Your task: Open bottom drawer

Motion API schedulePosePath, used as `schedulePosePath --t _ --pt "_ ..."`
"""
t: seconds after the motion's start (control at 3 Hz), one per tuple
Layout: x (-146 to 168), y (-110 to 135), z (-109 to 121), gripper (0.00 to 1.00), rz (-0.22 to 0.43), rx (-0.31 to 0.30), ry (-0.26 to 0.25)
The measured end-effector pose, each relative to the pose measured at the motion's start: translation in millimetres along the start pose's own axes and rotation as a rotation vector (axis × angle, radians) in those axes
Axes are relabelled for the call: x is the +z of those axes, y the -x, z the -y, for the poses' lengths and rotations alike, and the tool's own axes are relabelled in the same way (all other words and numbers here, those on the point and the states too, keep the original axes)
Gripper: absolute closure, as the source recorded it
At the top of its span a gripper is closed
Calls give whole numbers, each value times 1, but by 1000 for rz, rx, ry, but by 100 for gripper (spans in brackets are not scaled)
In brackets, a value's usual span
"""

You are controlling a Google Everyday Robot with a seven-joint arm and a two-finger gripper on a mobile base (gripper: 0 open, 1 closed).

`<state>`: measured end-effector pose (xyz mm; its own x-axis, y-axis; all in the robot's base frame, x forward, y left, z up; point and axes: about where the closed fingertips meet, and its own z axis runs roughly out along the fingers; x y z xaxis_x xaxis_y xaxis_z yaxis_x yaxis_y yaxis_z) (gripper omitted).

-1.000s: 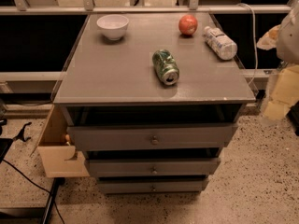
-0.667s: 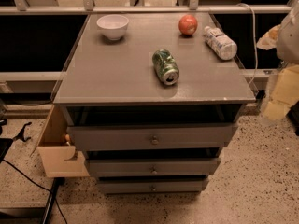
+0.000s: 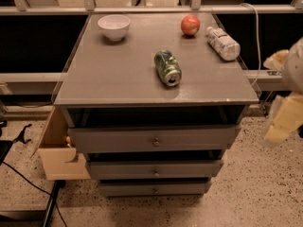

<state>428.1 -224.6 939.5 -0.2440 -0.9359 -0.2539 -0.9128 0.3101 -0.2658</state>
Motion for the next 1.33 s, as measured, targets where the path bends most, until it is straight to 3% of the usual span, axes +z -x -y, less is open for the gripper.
schedulePosePath --t 0.33,1.0,1.33 --pt "33 -12 -16 0 32 5 7" --pt "115 -34 -56 0 50 42 116" --pt "121 -37 -58 0 52 40 118"
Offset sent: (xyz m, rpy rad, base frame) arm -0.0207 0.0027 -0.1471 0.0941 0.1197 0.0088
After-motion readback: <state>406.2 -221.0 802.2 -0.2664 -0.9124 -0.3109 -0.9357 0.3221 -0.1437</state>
